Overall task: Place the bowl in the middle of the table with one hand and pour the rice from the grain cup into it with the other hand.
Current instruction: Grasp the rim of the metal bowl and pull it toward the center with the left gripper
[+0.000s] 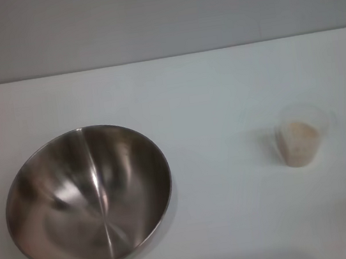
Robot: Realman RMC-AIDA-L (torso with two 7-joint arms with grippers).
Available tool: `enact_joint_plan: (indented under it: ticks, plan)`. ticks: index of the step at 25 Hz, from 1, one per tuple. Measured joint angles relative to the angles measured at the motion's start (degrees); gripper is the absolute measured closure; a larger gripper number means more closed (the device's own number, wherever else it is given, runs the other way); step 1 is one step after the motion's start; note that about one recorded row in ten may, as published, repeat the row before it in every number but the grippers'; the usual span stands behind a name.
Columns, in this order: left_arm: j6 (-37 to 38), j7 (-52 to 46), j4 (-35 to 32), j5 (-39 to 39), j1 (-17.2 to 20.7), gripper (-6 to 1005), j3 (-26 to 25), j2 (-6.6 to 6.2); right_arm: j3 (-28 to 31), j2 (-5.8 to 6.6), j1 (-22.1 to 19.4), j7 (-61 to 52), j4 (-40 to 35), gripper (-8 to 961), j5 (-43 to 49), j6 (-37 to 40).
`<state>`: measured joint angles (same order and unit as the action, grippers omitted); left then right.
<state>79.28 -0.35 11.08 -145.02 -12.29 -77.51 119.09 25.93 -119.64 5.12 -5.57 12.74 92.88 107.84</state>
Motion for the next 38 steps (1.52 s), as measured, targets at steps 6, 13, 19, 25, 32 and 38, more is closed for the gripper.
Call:
enact_joint_plan:
  ticks: [6,13,19,25,32,38]
  plan:
    - [0.0,0.0,0.08,0.0,-0.23,172,0.32,0.0,0.11,0.02,0.17,-0.02,0.0,128,-0.08,0.0]
    - [0.14,0.27,1.5,-0.01,-0.4,171,2.59,-0.2,0.38,0.12,0.49,-0.05,0.0,129,-0.16,-0.15]
    - [2.11,0.61,3.18,0.0,-0.65,171,3.0,-0.59,0.44,0.12,0.56,-0.05,0.0,130,-0.17,-0.05]
    - [-9.45,2.9,16.11,-3.61,0.27,170,2.28,-3.07,0.44,0.11,0.72,-0.11,0.0,131,-0.17,-0.01]
    - [-46.62,7.6,51.48,-13.81,7.96,170,-5.72,-5.34,0.44,0.17,1.45,-0.22,0.0,132,-0.17,-0.04]
    - [-85.0,7.12,78.02,-15.91,10.72,169,-11.84,-4.48,0.44,0.2,1.72,-0.23,0.0,133,-0.17,-0.35]
